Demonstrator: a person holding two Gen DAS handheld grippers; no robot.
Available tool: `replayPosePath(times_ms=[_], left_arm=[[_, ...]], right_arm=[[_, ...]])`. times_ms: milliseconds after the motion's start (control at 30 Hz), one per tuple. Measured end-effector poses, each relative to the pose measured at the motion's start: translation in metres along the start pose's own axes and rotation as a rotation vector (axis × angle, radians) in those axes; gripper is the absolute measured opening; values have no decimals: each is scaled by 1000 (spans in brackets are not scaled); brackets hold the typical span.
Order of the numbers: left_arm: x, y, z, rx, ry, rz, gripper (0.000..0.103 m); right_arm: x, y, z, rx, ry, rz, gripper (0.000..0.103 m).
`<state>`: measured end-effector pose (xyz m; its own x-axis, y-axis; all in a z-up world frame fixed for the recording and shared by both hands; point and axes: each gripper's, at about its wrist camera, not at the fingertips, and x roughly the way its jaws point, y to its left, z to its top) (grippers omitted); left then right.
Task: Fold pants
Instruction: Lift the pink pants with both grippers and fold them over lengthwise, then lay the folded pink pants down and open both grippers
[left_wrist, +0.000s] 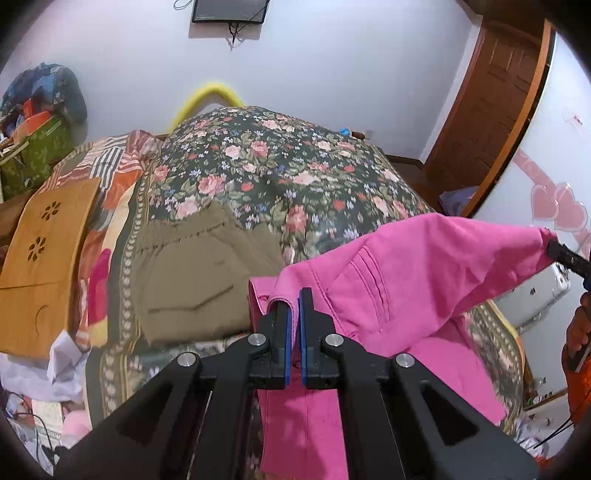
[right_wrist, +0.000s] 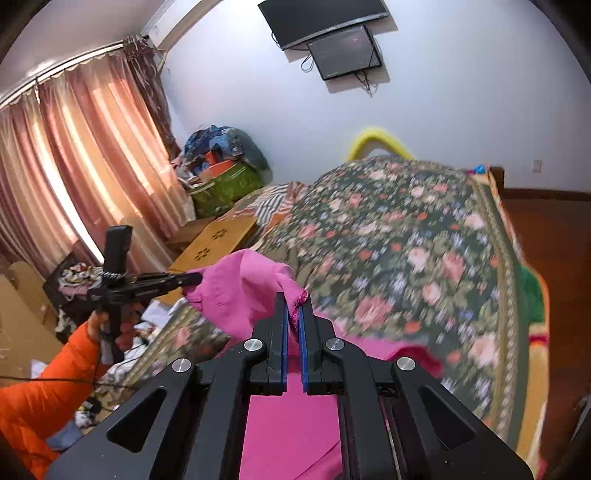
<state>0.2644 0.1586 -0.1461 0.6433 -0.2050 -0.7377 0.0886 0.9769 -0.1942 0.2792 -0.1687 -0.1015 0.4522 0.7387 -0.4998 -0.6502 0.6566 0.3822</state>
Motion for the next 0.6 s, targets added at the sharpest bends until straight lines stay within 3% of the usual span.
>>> replayPosePath(times_ms=[267, 600], left_arm=[[-13, 2, -61, -17, 22, -28, 2], [-12, 6, -126, 21, 69, -13, 2]], right_arm=[[-6, 13, -74, 84, 88, 16, 4], [-2, 8, -126, 149, 194, 9, 4]])
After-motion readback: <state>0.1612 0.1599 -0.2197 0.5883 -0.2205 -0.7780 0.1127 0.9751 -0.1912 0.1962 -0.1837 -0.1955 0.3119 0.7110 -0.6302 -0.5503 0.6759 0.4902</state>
